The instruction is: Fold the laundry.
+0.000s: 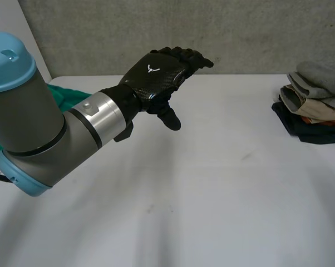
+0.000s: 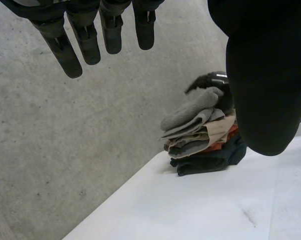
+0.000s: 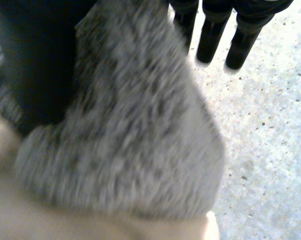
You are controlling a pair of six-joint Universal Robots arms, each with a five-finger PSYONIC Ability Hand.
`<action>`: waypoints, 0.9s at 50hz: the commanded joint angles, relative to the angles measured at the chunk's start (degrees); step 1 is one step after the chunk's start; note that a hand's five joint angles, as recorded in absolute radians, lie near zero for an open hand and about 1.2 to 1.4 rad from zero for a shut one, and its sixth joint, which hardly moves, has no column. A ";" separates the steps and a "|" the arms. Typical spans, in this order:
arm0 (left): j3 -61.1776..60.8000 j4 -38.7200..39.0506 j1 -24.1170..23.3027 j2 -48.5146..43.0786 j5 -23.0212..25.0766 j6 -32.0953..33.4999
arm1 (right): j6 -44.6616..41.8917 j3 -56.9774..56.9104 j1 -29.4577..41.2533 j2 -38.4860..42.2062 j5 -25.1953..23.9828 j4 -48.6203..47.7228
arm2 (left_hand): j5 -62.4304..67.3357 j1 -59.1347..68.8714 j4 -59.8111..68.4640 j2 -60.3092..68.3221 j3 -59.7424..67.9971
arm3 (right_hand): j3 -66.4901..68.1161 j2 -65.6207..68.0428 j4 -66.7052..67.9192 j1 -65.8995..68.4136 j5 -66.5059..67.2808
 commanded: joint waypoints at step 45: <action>10.71 4.47 33.03 -24.95 -16.82 34.46 | -42.18 35.95 37.50 -34.01 21.63 34.76 | 0.10 0.89 1.24 1.15 0.89 | -9.65 -8.79 -9.91 -9.28 -10.52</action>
